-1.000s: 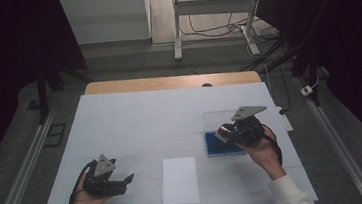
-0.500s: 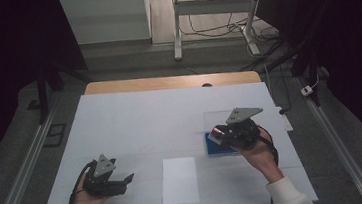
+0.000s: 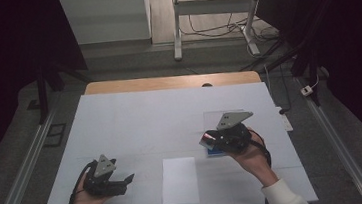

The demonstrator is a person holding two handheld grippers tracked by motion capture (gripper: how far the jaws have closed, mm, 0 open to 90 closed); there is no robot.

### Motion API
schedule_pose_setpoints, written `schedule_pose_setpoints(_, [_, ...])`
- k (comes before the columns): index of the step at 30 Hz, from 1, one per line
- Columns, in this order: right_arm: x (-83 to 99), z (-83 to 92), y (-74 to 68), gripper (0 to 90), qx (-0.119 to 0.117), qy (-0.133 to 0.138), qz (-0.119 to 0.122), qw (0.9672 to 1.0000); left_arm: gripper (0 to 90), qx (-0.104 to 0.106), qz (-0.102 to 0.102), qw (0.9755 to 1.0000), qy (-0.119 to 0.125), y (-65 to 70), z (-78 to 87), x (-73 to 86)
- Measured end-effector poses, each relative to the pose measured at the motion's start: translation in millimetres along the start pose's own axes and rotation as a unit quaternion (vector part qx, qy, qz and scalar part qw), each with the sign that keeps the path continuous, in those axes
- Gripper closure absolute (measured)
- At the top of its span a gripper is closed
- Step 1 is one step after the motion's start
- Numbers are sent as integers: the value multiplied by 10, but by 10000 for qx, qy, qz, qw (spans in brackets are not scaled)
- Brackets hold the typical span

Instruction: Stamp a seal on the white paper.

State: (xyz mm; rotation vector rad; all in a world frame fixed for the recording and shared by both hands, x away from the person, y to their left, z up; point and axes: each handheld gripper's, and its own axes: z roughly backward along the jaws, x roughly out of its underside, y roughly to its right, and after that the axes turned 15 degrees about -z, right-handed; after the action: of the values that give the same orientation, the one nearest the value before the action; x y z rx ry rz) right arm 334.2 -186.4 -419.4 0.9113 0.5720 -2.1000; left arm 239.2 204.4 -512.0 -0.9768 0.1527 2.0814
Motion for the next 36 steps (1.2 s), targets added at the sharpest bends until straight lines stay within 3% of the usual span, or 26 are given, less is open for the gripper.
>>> schedule_pose_setpoints(17, [-40, -84, -233, 697, -270, -79, 238, 9993, 184, 5, 17, 10000, 5, -1, -1, -2])
schedule_pose_setpoints(36, [-50, -236, -487, 697, -557, -306, 548, 9965, 184, 9, 0, 10000, -12, 5, -6, -6])
